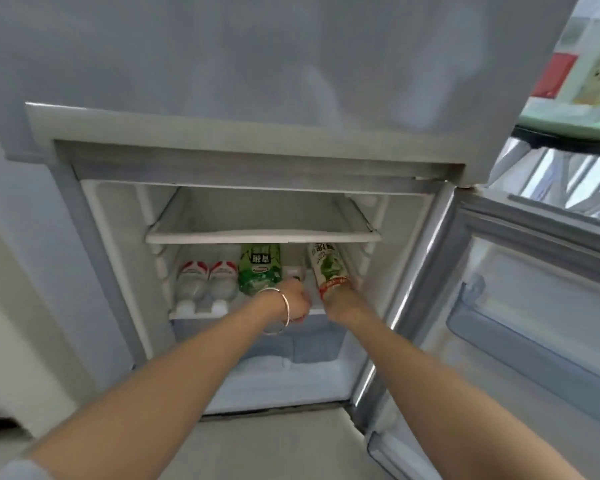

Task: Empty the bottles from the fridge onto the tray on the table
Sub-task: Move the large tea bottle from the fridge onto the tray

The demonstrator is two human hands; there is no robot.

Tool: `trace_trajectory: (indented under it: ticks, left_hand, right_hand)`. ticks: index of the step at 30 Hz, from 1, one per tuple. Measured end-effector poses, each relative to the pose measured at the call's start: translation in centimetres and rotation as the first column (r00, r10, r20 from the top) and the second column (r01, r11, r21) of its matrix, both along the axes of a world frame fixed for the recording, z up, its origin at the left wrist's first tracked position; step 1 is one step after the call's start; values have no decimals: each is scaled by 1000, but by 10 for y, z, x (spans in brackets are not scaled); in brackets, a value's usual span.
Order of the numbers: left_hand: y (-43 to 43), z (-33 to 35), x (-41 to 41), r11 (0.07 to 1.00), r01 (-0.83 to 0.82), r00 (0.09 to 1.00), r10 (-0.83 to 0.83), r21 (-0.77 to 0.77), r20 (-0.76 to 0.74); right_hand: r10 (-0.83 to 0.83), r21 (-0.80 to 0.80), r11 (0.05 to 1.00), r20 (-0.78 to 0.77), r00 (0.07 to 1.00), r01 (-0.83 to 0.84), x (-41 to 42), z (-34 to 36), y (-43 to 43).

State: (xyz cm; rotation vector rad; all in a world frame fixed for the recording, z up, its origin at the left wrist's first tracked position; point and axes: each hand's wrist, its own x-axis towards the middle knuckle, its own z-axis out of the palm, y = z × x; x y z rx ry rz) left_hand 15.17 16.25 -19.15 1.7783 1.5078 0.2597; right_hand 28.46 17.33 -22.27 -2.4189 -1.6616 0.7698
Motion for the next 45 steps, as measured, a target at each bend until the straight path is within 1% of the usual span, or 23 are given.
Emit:
trace_trajectory:
  ticks: [2,5,7,10,12,15,19,21,22,24,25,27,28,29,30,31,34,37,39,41,45]
  left_hand:
    - [5,-16,1,1000,-23,1000,23,4,14]
    - [10,-28,4,999,-26,1000,26,29,7]
    - [14,-31,3,998,-30,999,31,53,-13]
    - [15,-26,4,995,-11,998,17,95,-64]
    - [12,-18,6,992,-12,998,20,125,-63]
    - [7,-10,12,980,-4,998,15,197,-54]
    - [-15,1,27,971,-5,995,-19,239,96]
    - [-27,10,33,970,-56,987,19,237,157]
    - [-32,14,36,966,-70,989,34,249,145]
    - [-41,25,39,955,-38,997,16,294,78]
    - [-46,31,41,931,-5,999,-14,366,49]
    - [-57,46,50,946,-40,974,-34,322,223]
    - [-63,57,49,918,37,987,-95,395,130]
    - [-77,71,48,905,103,993,-117,413,9]
    - [-82,78,49,945,26,992,-65,326,109]
    - [-92,87,47,958,-11,994,-21,287,110]
    - [-116,114,41,970,-10,987,-30,245,159]
    - [-136,147,35,985,27,992,-48,173,121]
    - [-148,172,32,986,27,993,-45,165,106]
    - [-157,201,31,986,28,993,-46,161,106]
    - [-184,267,47,962,51,992,-80,268,100]
  right_hand:
    - [-87,26,996,-53,995,88,-6,-3,-6]
    - [-213,148,962,-110,971,228,-10,-7,-10]
    - [-236,190,948,-118,964,256,-9,-12,-8]
    - [-222,197,951,-104,969,239,-14,-11,-14]
    - [-184,234,952,-89,979,200,-20,-7,-24]
    - [-90,348,935,28,996,75,-24,10,-37]
    - [3,413,905,234,972,-103,-15,48,-55]
    - [38,454,876,274,961,-164,-9,67,-67]
    - [53,474,860,283,958,-188,-7,76,-73]
    - [82,501,831,318,945,-240,-4,95,-86]
    - [97,504,821,341,935,-269,-2,104,-93]
    - [130,504,800,383,915,-324,3,120,-106]
    - [142,517,784,389,910,-343,8,127,-114]
    - [152,538,767,379,913,-351,13,135,-122]
    - [163,549,757,365,917,-353,16,140,-128]
    - [182,552,753,348,920,-358,20,147,-135]
    - [270,522,773,244,931,-361,29,167,-154]
    - [348,535,786,31,937,-309,42,196,-176]
    - [392,565,780,-110,913,-267,50,217,-193]
    - [434,601,760,-189,881,-246,60,238,-207]
    - [472,649,739,-308,826,-181,90,271,-237]
